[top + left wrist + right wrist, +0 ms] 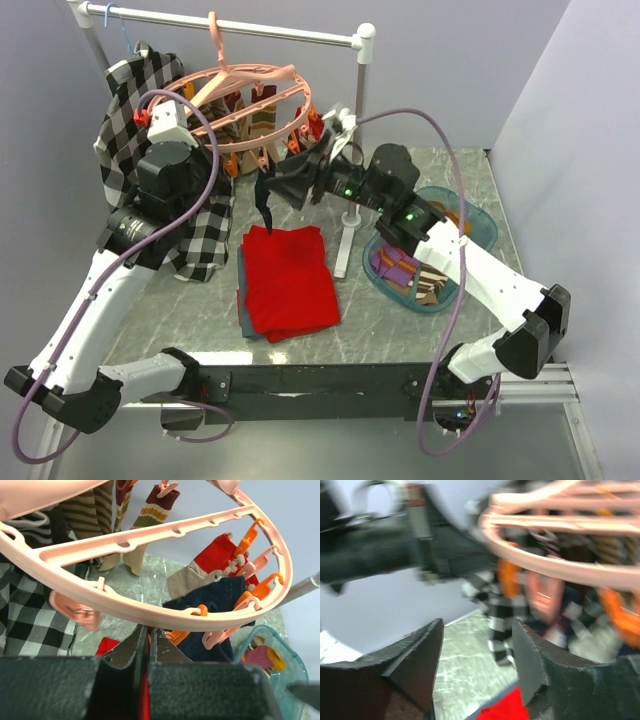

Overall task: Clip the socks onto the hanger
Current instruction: Open the clamp at the hanger.

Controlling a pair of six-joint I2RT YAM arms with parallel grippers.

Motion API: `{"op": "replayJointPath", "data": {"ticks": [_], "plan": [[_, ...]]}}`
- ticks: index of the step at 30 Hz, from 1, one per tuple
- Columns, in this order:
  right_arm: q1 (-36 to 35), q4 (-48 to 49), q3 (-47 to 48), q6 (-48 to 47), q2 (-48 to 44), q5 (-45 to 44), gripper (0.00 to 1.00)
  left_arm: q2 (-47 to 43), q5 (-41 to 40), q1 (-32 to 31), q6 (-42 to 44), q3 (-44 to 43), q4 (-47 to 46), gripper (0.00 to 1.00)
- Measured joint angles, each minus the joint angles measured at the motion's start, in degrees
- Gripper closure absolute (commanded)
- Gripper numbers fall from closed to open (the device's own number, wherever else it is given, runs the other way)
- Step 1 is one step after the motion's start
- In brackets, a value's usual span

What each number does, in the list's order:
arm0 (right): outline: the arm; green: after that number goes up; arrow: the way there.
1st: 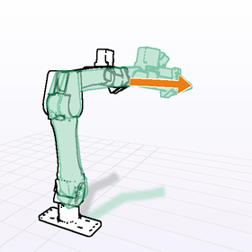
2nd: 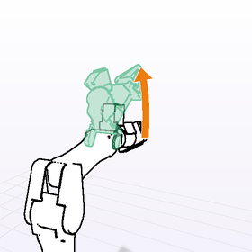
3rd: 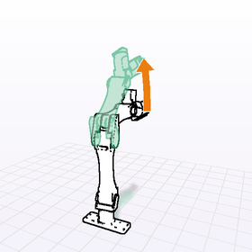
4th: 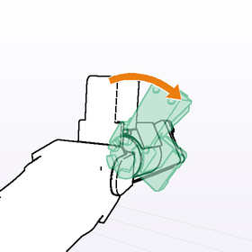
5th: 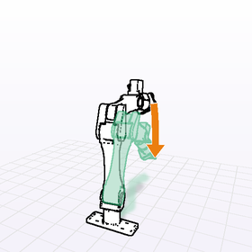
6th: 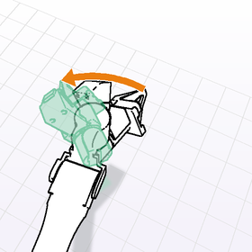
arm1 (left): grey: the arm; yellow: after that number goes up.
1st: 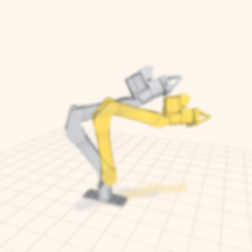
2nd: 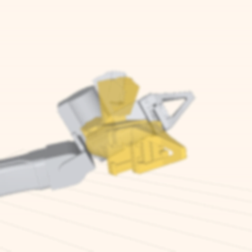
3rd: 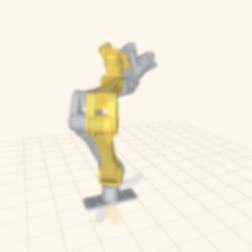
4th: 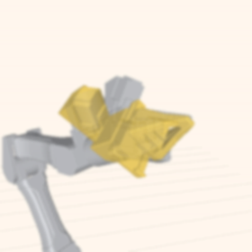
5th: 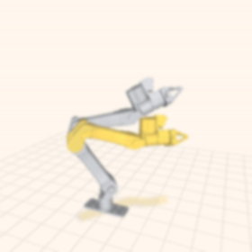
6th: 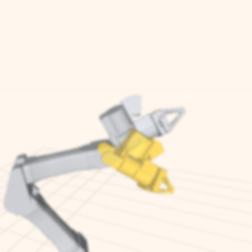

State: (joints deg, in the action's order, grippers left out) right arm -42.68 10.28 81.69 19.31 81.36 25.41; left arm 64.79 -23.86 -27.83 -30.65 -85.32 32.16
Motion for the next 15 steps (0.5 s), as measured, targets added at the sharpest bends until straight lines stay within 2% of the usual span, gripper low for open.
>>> {"op": "replayJointPath", "data": {"ticks": [8,15], "plan": [[-4.6,10.7,0.0,-2.5,5.9,4.2,0.28,0.4,2.3,0.0,-0.3,-1.7,1.7,0.96],[-4.6,12.0,0.0,-3.1,14.0,2.1,0.29,0.4,3.5,0.0,-0.8,-1.9,2.0,0.97]]}}
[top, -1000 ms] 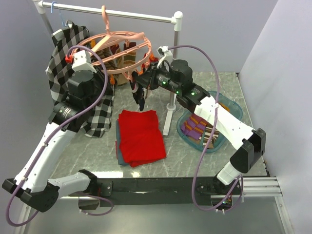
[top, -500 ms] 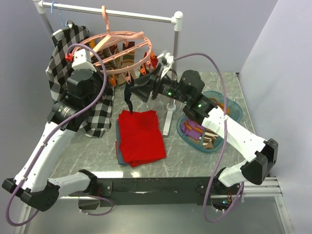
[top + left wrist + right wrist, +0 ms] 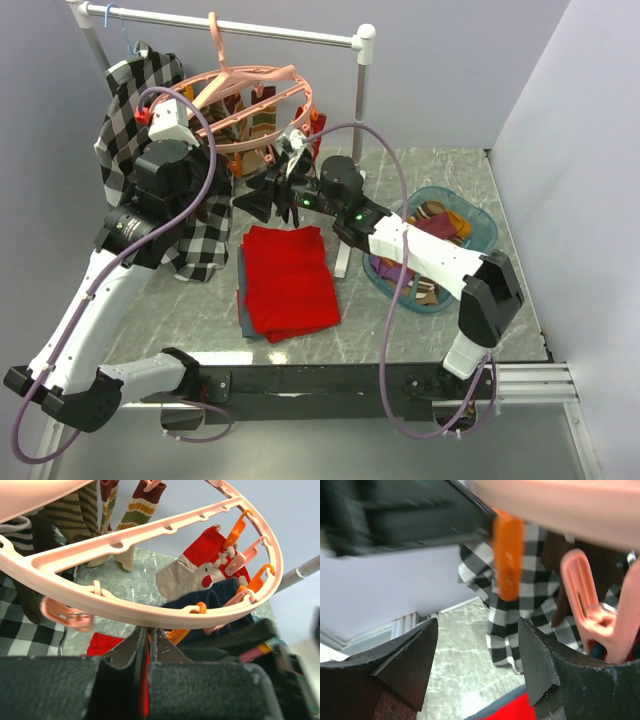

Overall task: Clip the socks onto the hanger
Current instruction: Open the clamp at the hanger.

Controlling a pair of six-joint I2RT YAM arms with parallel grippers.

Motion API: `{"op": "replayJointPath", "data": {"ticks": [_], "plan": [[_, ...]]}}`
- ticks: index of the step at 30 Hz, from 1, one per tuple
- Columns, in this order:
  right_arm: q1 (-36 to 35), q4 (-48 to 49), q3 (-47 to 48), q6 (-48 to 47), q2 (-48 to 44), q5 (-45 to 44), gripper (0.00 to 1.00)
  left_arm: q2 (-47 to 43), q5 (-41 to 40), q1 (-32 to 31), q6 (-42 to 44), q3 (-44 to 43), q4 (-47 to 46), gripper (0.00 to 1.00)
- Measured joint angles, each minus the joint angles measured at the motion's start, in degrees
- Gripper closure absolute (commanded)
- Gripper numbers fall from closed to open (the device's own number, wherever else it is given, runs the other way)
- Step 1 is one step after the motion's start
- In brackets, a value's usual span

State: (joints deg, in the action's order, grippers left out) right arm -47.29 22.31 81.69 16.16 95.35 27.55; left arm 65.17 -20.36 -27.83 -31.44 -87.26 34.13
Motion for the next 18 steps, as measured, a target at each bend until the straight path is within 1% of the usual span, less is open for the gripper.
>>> {"op": "replayJointPath", "data": {"ticks": [7,9,12,13,15,16,18], "plan": [[-0.1,1.3,0.3,0.0,1.7,-2.8,0.33,0.0,1.2,0.0,-1.4,0.0,0.0,0.96],[-0.1,1.6,0.9,-0.2,1.8,-3.6,0.36,0.0,1.5,0.0,-1.6,0.0,0.0,0.96],[-0.1,2.2,1.7,-0.3,1.9,-4.3,0.46,0.0,1.7,0.0,-2.1,0.0,0.0,0.96],[-0.1,2.5,1.9,-0.3,1.9,-4.4,0.54,0.0,1.9,0.0,-2.2,0.0,-0.1,0.96],[-0.1,2.7,2.5,-0.4,2.1,-4.4,0.67,-0.1,2.1,0.0,-2.3,0.2,-0.2,0.96],[-0.1,2.6,2.8,-0.4,2.2,-4.4,0.77,-0.1,2.2,0.0,-2.3,0.2,-0.3,0.96],[0.0,2.6,2.9,-0.6,2.3,-4.4,0.86,-0.2,2.3,0.0,-2.3,0.2,-0.3,0.94]]}}
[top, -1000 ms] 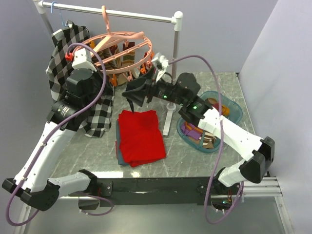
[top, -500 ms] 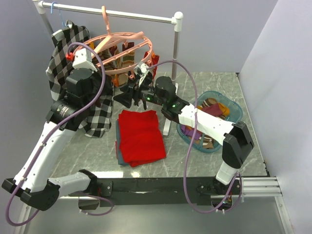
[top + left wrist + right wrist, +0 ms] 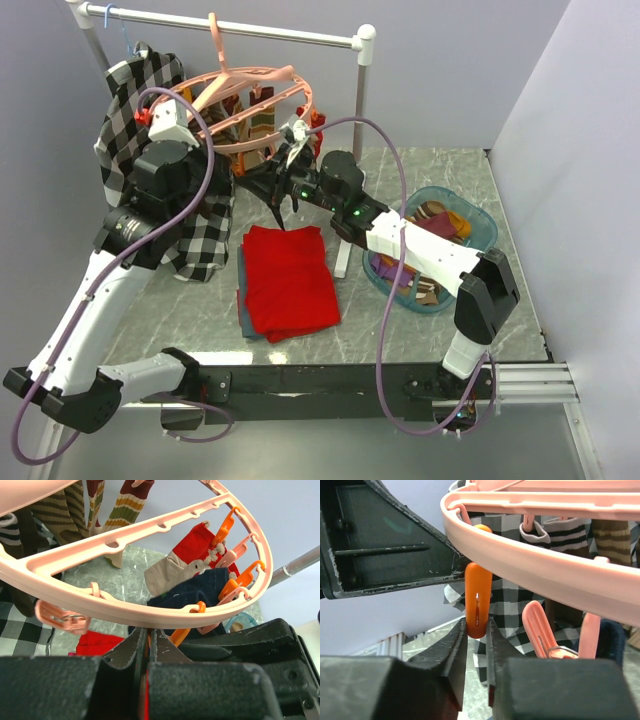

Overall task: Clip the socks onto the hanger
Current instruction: Open the clamp at the hanger.

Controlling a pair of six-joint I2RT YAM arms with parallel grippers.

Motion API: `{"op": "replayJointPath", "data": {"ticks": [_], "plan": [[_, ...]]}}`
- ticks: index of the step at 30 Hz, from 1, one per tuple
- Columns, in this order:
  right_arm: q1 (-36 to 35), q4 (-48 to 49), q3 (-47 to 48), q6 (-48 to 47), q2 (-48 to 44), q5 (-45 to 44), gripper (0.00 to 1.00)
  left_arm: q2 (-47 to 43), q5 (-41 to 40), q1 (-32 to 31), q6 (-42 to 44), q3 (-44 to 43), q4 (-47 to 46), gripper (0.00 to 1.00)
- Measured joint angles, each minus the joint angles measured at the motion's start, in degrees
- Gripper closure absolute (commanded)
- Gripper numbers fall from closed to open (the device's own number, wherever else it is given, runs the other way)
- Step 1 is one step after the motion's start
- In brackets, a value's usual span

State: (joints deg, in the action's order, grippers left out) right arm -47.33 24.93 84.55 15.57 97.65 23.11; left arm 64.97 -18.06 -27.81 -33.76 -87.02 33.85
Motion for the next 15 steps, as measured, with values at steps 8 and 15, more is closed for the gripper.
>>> {"op": "replayJointPath", "data": {"ticks": [8,15], "plan": [[0.0,0.3,0.0,0.6,0.1,1.2,1.00,-1.1,0.6,0.1,-0.4,0.0,0.9,0.55],[0.0,-0.1,0.0,0.0,0.1,1.4,1.00,-2.2,1.6,0.2,-0.4,-1.4,2.8,0.34]]}}
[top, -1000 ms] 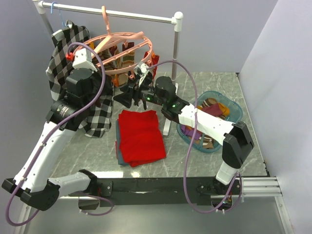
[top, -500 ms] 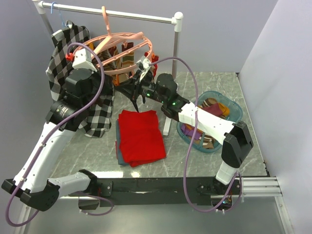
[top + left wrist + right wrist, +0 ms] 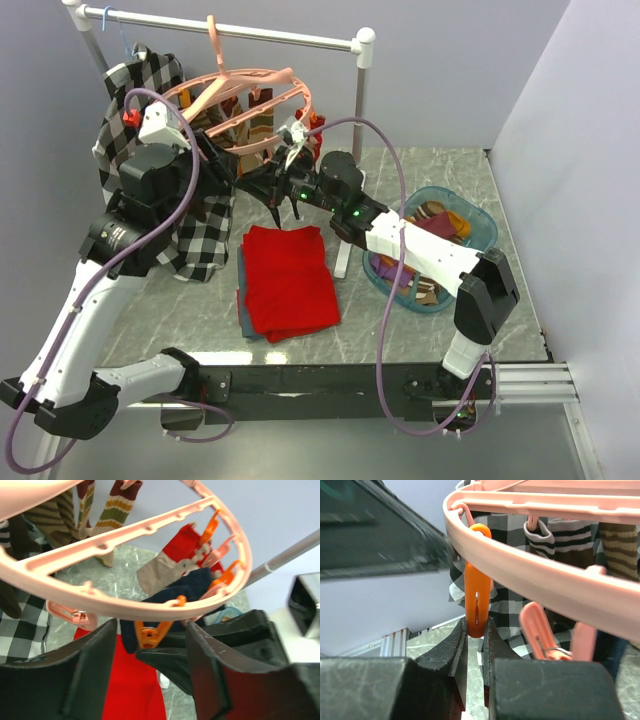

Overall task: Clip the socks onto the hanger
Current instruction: Open the clamp at the hanger.

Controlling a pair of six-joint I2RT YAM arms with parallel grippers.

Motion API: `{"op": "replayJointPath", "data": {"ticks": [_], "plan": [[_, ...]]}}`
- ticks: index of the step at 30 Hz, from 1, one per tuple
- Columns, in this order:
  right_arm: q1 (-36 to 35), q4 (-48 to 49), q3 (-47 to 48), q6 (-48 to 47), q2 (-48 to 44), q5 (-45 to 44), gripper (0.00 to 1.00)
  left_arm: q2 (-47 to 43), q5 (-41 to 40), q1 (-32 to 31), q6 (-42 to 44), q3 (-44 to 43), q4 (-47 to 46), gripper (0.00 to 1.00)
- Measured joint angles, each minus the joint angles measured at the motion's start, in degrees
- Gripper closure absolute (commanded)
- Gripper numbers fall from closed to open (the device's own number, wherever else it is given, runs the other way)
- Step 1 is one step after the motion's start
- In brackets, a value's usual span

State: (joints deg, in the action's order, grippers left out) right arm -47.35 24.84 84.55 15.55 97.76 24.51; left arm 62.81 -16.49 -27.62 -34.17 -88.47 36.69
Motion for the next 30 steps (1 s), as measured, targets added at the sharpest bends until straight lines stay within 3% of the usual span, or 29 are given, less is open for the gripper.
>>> {"op": "replayJointPath", "data": {"ticks": [7,18,23,26,28,30], "plan": [[0.0,-0.5,0.0,-0.3,0.0,0.2,1.00,2.0,2.2,-0.1,0.0,-3.5,1.5,0.34],[0.0,-2.4,0.3,-1.0,0.2,-0.2,1.00,5.8,2.1,-0.1,0.6,-5.4,5.0,0.50],[0.0,-3.1,0.8,-1.8,0.3,-0.9,1.00,6.5,1.6,-0.1,1.4,-5.9,5.6,0.52],[0.0,-3.3,0.8,-2.2,0.4,-1.2,1.00,6.9,1.5,-0.1,1.8,-6.0,5.8,0.57],[0.0,-3.6,0.9,-2.6,0.4,-1.4,1.00,7.1,1.2,-0.1,2.0,-6.0,6.1,0.65],[0.0,-3.7,1.0,-3.0,0.7,-1.6,0.93,7.2,0.8,-0.1,2.1,-6.0,6.1,0.73]]}}
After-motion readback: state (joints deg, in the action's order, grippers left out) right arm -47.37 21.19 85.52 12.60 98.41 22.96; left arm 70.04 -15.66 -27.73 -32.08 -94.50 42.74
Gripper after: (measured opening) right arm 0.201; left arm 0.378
